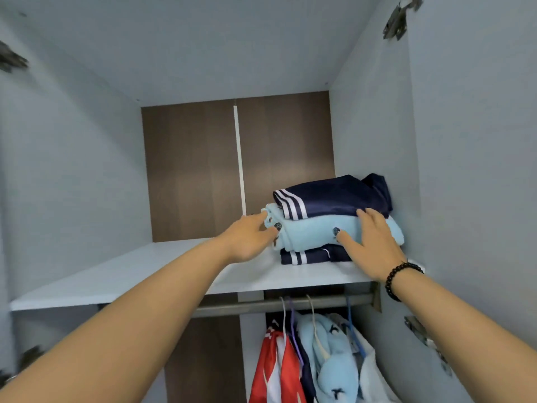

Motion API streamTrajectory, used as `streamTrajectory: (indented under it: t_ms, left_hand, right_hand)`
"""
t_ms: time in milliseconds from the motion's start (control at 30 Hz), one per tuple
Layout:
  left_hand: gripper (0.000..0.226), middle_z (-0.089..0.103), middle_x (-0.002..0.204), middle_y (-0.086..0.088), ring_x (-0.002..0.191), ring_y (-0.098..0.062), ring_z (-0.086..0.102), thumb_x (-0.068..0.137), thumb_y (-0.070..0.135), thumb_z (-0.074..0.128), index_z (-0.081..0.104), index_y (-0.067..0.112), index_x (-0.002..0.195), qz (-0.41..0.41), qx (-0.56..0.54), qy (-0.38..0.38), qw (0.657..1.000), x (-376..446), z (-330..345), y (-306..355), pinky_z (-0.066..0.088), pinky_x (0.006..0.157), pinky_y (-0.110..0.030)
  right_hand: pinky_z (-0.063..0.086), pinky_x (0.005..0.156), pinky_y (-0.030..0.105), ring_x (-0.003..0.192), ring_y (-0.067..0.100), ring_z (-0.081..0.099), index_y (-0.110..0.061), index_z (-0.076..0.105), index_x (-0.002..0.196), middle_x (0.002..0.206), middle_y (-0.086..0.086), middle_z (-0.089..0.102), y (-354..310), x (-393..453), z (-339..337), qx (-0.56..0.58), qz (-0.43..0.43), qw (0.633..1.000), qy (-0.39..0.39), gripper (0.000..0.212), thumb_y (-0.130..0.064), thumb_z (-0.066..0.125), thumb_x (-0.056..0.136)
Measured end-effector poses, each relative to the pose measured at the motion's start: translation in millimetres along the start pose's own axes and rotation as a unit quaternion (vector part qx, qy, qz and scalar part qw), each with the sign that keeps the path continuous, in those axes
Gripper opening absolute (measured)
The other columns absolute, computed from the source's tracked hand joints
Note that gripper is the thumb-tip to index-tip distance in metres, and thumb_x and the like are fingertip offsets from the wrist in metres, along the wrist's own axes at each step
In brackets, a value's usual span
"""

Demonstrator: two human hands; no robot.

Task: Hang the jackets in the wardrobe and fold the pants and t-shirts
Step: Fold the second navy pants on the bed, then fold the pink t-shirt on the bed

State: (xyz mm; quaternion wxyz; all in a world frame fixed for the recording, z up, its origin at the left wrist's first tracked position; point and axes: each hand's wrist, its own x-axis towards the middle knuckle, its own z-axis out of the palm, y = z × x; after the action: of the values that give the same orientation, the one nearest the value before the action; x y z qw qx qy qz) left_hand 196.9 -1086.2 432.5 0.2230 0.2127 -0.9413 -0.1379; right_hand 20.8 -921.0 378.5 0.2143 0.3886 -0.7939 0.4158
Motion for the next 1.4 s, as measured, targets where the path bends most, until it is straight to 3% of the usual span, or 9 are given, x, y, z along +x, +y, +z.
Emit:
streamTrajectory:
  t_ms: [100, 400, 533, 667, 800, 900, 1033, 1200, 1400]
  left_hand:
    - [0.063, 0.015, 0.162, -0.001, 0.15, -0.028, 0.001, 0.101, 0.049, 0.034, 0.02, 0.019, 0.154, -0.028, 0.038, -0.022, 0.999, -52.0, -9.2, -10.6, 0.007, 0.119, -0.041]
    - [0.07, 0.005, 0.163, -0.004, 0.149, -0.027, -0.011, 0.102, 0.046, 0.035, 0.003, 0.014, 0.156, -0.104, 0.07, -0.063, 0.99, -224.4, -25.4, -39.1, 0.004, 0.12, -0.043]
    - [0.07, 0.033, 0.154, -0.012, 0.145, -0.033, 0.022, 0.099, 0.048, 0.04, 0.015, 0.012, 0.154, -0.16, 0.038, -0.068, 0.984, -285.3, -42.3, -48.4, 0.021, 0.119, -0.046]
    - [0.054, 0.046, 0.144, -0.011, 0.137, -0.028, 0.038, 0.1, 0.04, 0.042, 0.039, 0.007, 0.143, -0.197, 0.062, -0.032, 0.978, -352.4, -64.3, -33.3, 0.032, 0.11, -0.036]
    - [0.042, 0.044, 0.146, -0.004, 0.133, -0.023, 0.042, 0.1, 0.031, 0.045, 0.047, 0.015, 0.139, -0.236, 0.035, 0.042, 0.97, -419.5, -67.9, -19.1, 0.033, 0.106, -0.03]
    - [0.042, 0.043, 0.149, 0.001, 0.134, -0.019, 0.041, 0.1, 0.032, 0.045, 0.045, 0.021, 0.141, -0.284, 0.006, 0.116, 0.952, -476.8, -54.5, -14.4, 0.031, 0.106, -0.026]
    - [0.045, 0.04, 0.15, 0.002, 0.133, -0.019, 0.043, 0.101, 0.036, 0.043, 0.04, 0.023, 0.144, -0.355, -0.016, 0.119, 0.927, -570.4, -28.3, -5.3, 0.032, 0.108, -0.027]
    - [0.043, 0.047, 0.144, 0.005, 0.119, -0.015, 0.052, 0.101, 0.036, 0.042, 0.041, 0.025, 0.143, -0.445, -0.018, 0.148, 0.883, -691.5, -8.8, 8.5, 0.035, 0.096, -0.021]
    - [0.041, 0.049, 0.142, 0.007, 0.118, -0.012, 0.051, 0.102, 0.038, 0.038, 0.043, 0.026, 0.141, -0.531, -0.032, 0.201, 0.823, -818.6, 4.9, 16.4, 0.034, 0.098, -0.02]
  right_hand:
    - [0.02, 0.117, 0.033, 0.145, 0.02, 0.014, -0.01, 0.015, 0.151, 0.159, 0.004, 0.005, -27.4, -47.0, -2.8, 0.005, -0.003, 0.999, -0.044, 0.078, -0.051, 0.047, 0.093]
    - [0.008, 0.121, 0.032, 0.148, 0.018, 0.0, -0.007, 0.006, 0.152, 0.161, 0.007, 0.002, -115.4, -177.3, -0.6, -0.06, -0.053, 0.972, -0.219, 0.074, -0.051, 0.032, 0.098]
    - [0.009, 0.12, 0.032, 0.148, 0.019, 0.003, -0.008, 0.009, 0.152, 0.16, 0.006, 0.008, -148.5, -213.8, 6.0, -0.046, -0.082, 0.962, -0.255, 0.074, -0.054, 0.029, 0.098]
    - [0.016, 0.118, 0.032, 0.146, 0.019, 0.014, -0.008, 0.016, 0.151, 0.158, 0.006, 0.016, -178.7, -244.6, 5.7, -0.005, -0.13, 0.949, -0.285, 0.072, -0.055, 0.03, 0.097]
    - [0.022, 0.115, 0.029, 0.143, 0.016, 0.021, -0.011, 0.02, 0.151, 0.157, 0.002, 0.018, -200.7, -285.6, 3.3, 0.054, -0.182, 0.929, -0.319, 0.066, -0.051, 0.029, 0.099]
    - [0.026, 0.111, 0.027, 0.141, 0.015, 0.026, -0.012, 0.023, 0.149, 0.155, 0.0, 0.021, -213.1, -327.1, 3.6, 0.077, -0.228, 0.903, -0.356, 0.063, -0.049, 0.03, 0.099]
    - [0.03, 0.109, 0.028, 0.136, 0.016, 0.033, -0.013, 0.029, 0.145, 0.15, 0.0, 0.028, -230.7, -406.1, 7.3, 0.109, -0.268, 0.857, -0.426, 0.056, -0.044, 0.034, 0.1]
    - [0.018, 0.107, 0.016, 0.137, 0.011, 0.028, -0.014, 0.033, 0.145, 0.151, -0.002, 0.03, -266.9, -514.0, 15.8, 0.193, -0.258, 0.793, -0.517, 0.051, -0.039, 0.037, 0.101]
    - [0.028, 0.101, 0.013, 0.127, 0.007, 0.041, -0.019, 0.046, 0.137, 0.14, -0.008, 0.044, -329.6, -638.5, 18.6, 0.253, -0.303, 0.717, -0.574, 0.041, -0.036, 0.041, 0.1]
